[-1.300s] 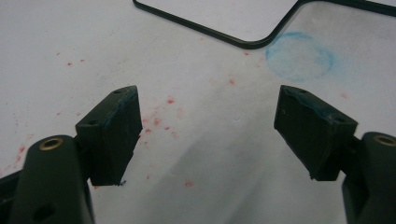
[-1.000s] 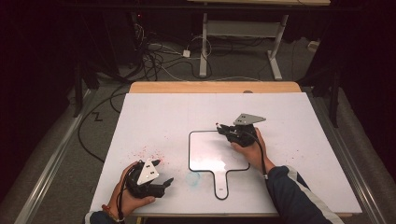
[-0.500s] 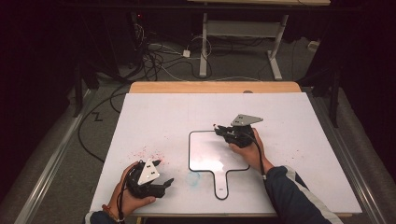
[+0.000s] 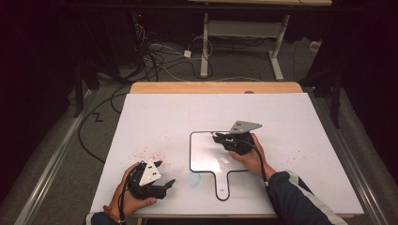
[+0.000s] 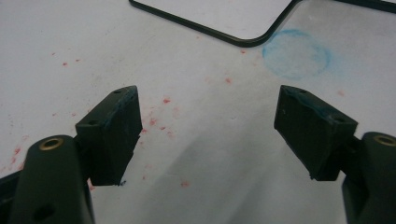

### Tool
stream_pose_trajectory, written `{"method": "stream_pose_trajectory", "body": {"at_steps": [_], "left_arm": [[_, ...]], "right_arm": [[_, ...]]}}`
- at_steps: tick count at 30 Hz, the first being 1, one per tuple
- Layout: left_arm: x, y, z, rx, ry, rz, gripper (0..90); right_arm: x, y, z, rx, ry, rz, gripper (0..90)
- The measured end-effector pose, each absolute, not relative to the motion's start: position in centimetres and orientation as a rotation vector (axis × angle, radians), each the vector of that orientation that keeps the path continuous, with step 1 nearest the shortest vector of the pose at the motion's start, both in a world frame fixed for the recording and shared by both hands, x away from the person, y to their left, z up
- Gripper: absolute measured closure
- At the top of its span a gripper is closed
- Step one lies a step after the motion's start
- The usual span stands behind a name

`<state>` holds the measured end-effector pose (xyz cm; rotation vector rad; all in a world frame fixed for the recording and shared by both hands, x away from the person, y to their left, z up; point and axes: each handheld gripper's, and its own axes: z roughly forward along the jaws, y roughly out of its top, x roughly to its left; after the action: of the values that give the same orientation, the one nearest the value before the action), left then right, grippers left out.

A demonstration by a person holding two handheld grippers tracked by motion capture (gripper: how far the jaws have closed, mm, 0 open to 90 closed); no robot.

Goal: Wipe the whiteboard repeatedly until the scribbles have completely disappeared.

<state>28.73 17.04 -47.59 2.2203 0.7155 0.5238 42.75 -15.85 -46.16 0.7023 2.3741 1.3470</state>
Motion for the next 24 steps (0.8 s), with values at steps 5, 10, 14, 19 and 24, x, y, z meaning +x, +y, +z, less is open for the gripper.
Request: {"method": "stream_pose_trajectory", "body": {"at_steps": [5, 10, 14, 19, 24], "left_arm": [[28.8, 17.1, -47.6, 2.221, 0.718, 0.524, 22.2], [28.7, 17.1, -47.6, 2.22, 0.714, 0.524, 22.2], [28.7, 17.1, -47.6, 2.218, 0.715, 0.524, 22.2], [28.7, 17.0, -47.6, 2.222, 0.716, 0.524, 22.2], [28.7, 17.0, -47.6, 2.223, 0.716, 0.523, 22.2]], "right_arm": [[42.8, -16.2, -46.2, 0.743, 2.369, 1.388, 81.5], [42.1, -16.0, -46.2, 0.705, 2.386, 1.365, 81.5], [42.2, -16.5, -46.2, 0.723, 2.367, 1.35, 81.5], [42.4, -16.7, -46.2, 0.734, 2.353, 1.327, 81.5], [41.6, -15.5, -46.3, 0.707, 2.376, 1.375, 81.5]]}}
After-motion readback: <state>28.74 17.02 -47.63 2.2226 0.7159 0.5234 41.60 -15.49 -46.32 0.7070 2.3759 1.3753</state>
